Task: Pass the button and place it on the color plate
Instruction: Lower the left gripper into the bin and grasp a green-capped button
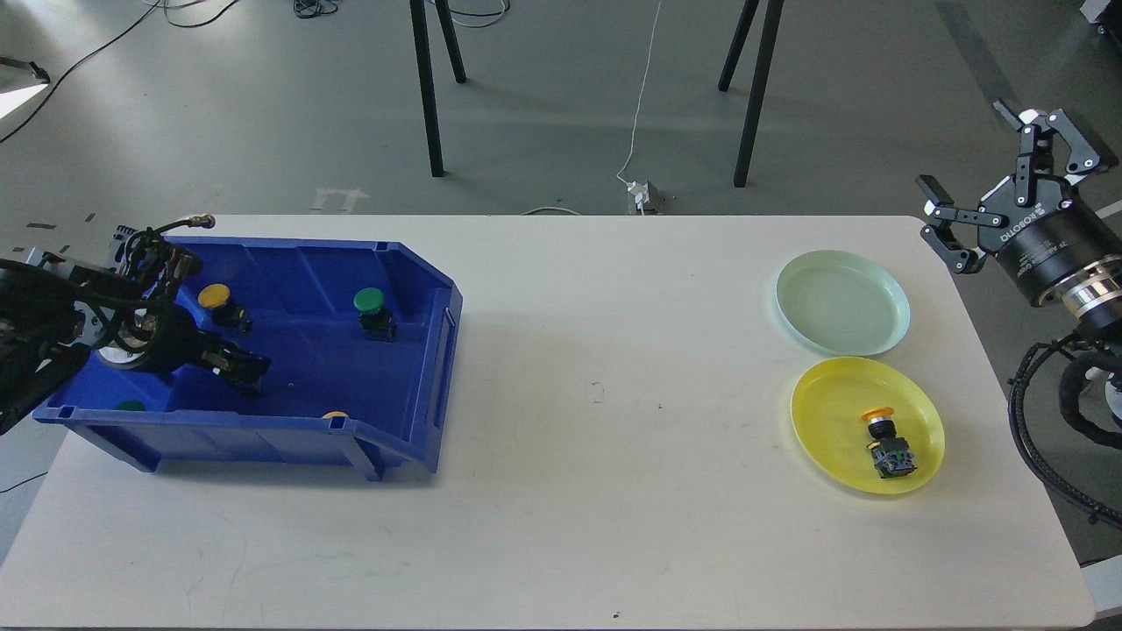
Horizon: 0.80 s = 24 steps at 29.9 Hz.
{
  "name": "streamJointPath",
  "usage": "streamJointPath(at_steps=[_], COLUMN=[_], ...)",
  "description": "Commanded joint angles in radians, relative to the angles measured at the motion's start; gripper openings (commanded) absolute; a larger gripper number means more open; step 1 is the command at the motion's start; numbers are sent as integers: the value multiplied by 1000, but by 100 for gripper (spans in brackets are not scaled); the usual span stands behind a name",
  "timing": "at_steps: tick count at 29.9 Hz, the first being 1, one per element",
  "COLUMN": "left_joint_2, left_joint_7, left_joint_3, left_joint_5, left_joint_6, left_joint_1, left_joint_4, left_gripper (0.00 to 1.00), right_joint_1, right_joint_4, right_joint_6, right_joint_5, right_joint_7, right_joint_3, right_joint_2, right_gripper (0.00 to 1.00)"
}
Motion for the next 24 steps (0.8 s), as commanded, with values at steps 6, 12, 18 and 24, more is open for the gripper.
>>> streamJointPath(at_steps=[6,12,18,24], left_joint_2=[-1,-1,-1,2], left_joint_7=[0,0,0,0], left_joint_3=[15,15,15,11], left_joint_5=[-4,-4,-6,-6], left_joint_6=[0,0,0,0], left_joint_1=[2,2,2,-11], left_joint_4=[1,0,0,-15], left_gripper=[63,48,27,21], right_joint_1=[-7,-7,-8,-14], right_joint_4=[1,1,1,2], right_joint_6=[0,0,0,0], right_joint_5=[0,0,0,-1], right_joint_7=[2,2,2,4], right_joint_3=[2,2,2,2], right_joint_2=[1,0,0,0], right_gripper=[96,96,96,96])
